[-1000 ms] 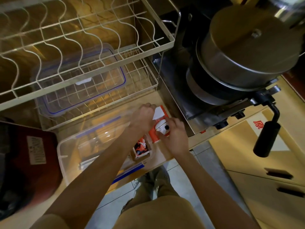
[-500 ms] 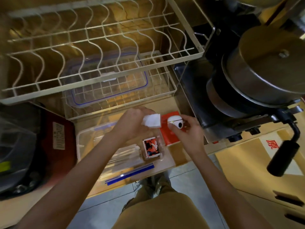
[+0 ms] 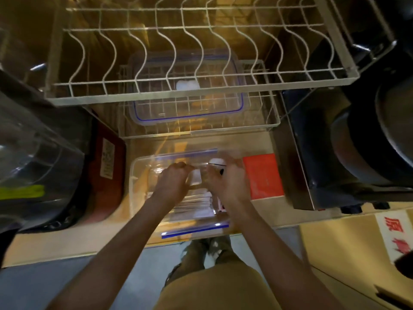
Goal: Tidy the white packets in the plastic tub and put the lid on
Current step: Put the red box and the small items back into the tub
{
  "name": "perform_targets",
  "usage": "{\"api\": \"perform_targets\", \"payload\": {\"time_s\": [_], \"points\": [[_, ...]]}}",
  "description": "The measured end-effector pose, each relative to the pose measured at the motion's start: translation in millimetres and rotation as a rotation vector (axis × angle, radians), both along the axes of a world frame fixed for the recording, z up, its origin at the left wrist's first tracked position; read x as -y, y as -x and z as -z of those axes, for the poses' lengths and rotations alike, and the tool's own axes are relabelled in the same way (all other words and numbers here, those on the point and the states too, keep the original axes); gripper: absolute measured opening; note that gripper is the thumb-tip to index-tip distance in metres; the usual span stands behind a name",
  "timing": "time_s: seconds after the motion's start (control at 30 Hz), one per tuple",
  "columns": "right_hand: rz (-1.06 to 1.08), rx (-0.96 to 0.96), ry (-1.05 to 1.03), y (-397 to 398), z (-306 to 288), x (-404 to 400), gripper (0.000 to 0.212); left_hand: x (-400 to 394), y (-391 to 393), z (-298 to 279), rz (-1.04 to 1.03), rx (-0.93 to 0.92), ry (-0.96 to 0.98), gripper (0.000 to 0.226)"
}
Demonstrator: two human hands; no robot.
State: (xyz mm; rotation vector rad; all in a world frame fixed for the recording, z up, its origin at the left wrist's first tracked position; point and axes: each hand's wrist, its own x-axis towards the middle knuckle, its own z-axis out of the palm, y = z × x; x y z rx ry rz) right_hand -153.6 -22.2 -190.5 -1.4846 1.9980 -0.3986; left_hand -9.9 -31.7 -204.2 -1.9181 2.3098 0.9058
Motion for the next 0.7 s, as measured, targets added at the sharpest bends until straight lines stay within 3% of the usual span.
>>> {"api": "perform_targets", "payload": {"time_s": [0.1, 0.17, 0.43, 0.7], "points": [[-0.131, -0.264, -0.036, -9.8, 4.1, 0.5, 0.058, 1.1, -1.9, 13.9, -0.058, -0.068, -0.033, 0.044], [-0.170, -0.309, -0.085, -11.1, 3.9, 2.0, 0.062, 1.4, -2.9, 19.4, -0.103, -0.117, -0.023, 0.051], [-0.148, -0.260, -0.162, -11.2, 22.0, 9.2, 0.058, -1.1, -8.1, 32.9, -0.139, -0.174, 0.028, 0.058], [-0.153, -0.216, 0.047, -11.3, 28.3, -0.8, 0.040, -6.2, -9.1, 33.4, -0.239, -0.241, 0.039, 0.054]]}}
